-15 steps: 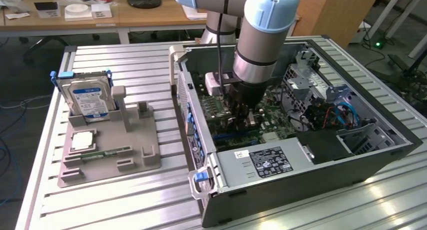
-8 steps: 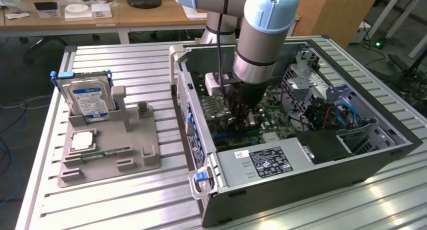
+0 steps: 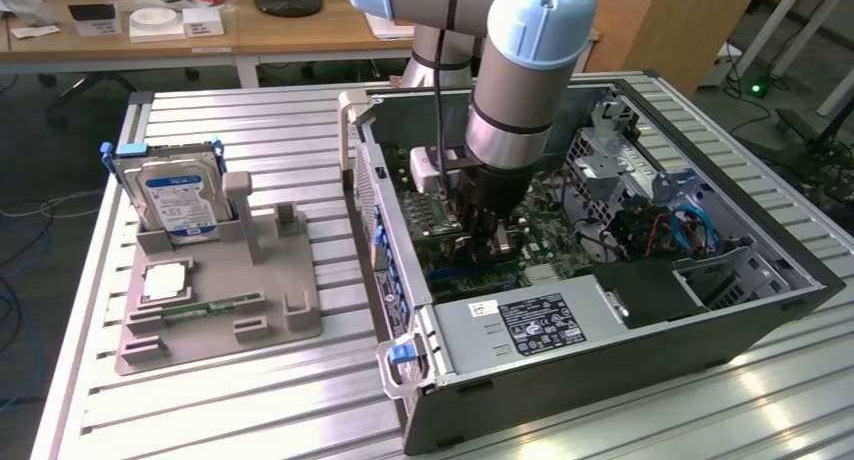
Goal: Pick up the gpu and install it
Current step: 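Insert the gpu into the slot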
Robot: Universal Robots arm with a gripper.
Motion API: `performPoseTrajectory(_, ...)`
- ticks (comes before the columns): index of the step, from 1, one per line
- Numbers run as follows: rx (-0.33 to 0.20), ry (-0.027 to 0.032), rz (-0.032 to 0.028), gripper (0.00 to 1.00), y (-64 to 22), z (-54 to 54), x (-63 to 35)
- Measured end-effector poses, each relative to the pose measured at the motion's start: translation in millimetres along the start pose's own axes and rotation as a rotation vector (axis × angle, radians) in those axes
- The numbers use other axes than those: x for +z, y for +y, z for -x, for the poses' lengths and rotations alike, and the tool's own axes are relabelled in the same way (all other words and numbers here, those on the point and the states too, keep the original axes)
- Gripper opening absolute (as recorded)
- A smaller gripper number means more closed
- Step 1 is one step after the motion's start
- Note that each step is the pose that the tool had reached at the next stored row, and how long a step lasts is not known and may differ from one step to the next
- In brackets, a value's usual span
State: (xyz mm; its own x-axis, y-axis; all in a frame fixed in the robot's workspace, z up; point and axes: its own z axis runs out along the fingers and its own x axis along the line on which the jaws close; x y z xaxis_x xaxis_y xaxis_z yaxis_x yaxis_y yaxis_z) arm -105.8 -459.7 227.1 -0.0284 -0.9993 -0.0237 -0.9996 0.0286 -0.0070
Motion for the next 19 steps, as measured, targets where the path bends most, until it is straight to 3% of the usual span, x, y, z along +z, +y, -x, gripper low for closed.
performPoseTrajectory(19, 0.0, 0.0001, 0.0, 0.28, 0.0, -0.3, 1.9)
